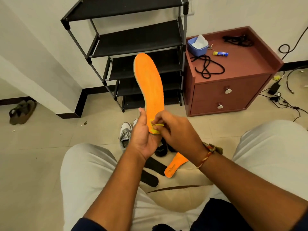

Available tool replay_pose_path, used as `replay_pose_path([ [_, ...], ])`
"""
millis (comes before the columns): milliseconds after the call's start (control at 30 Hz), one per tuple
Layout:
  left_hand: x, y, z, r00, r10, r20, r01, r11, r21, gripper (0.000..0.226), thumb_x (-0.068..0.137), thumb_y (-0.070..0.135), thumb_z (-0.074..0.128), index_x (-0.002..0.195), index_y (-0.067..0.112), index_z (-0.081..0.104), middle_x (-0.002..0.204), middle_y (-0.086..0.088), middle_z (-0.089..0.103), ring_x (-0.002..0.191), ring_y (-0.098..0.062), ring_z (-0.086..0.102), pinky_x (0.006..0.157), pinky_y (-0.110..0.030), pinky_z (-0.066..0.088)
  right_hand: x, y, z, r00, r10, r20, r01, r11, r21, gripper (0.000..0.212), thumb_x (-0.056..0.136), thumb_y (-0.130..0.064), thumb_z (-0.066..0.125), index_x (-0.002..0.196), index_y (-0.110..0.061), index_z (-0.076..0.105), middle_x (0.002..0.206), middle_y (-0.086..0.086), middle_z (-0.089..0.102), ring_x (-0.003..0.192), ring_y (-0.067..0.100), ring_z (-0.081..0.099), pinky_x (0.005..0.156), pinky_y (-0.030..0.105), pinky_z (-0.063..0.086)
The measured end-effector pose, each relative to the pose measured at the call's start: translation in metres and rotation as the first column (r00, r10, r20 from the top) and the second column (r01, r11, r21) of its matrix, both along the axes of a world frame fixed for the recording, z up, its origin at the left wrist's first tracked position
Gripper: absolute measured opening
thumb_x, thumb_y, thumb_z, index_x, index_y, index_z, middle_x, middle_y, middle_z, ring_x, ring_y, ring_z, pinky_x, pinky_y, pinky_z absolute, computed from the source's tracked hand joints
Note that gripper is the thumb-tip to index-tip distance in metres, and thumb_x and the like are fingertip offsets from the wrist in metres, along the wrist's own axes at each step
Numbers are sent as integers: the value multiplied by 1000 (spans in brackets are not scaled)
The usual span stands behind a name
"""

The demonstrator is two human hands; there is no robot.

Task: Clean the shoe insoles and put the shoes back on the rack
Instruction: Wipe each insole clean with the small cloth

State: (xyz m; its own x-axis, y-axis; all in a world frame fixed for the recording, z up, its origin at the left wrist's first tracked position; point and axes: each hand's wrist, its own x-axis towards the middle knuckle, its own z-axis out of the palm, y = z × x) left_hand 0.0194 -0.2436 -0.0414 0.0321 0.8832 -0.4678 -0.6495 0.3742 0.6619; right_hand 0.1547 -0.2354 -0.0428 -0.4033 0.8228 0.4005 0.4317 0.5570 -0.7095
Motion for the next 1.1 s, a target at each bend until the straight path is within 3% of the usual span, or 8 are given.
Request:
replay_pose_path([
  [100,-10,4,0,998,55,-35,-55,998,-10,72,102,63,27,140,8,54,130,-19,67,118,-27,67,107,-40,48,-5,-3,-1,997,81,19,-80,997,-3,19,93,-19,67,111,-19,61,101,0,70,89,14,66,74,33,57],
  [233,-5,-1,4,999,26,-39,-26,1000,1,72,101,65,28,139,10,56,131,-20,66,119,-28,66,91,-39,59,-2,-3,1,991,128,26,-130,989,64,18,89,-12,71,106,-15,69,100,0,72,92,14,65,82,28,55],
  [367,11,-10,1,996,-64,-59,64,998,3,67,104,56,26,136,6,57,134,-20,64,122,-30,63,103,-40,53,4,7,6,998,-54,43,46,982,181,9,90,-13,69,99,-15,69,93,0,70,88,16,63,75,30,52],
  [600,26,-17,-3,968,-223,-113,229,973,42,62,97,54,36,144,16,48,138,-18,61,106,-30,70,82,-38,60,41,48,9,920,-359,-159,370,928,48,7,92,-14,68,99,-13,68,92,0,70,85,14,65,71,39,56],
  [800,12,-5,1,996,-77,-53,77,997,-4,65,105,54,26,140,7,54,137,-21,62,123,-29,63,99,-38,55,9,14,5,996,-72,-54,75,996,40,9,87,-15,72,96,-16,69,91,-5,71,85,7,65,75,29,56],
  [933,-5,2,-1,999,24,-27,-25,1000,-20,67,102,63,29,133,11,60,134,-22,63,122,-30,64,88,-40,59,-7,-2,0,995,104,8,-104,995,8,8,87,-15,74,94,-16,69,92,-5,71,86,7,64,79,22,54],
  [1033,-6,2,-1,998,53,-40,-53,999,-4,68,103,60,29,143,11,52,136,-19,63,127,-30,61,98,-41,54,-3,5,0,992,119,50,-122,991,56,6,88,-15,74,92,-14,69,90,-2,71,83,12,63,78,17,50],
  [1100,0,0,-2,998,46,-44,-46,999,13,65,104,54,30,145,6,48,135,-20,63,126,-31,62,98,-41,56,3,11,0,996,51,77,-60,990,124,3,89,-12,70,91,-13,68,89,1,69,83,18,62,75,26,52],
])
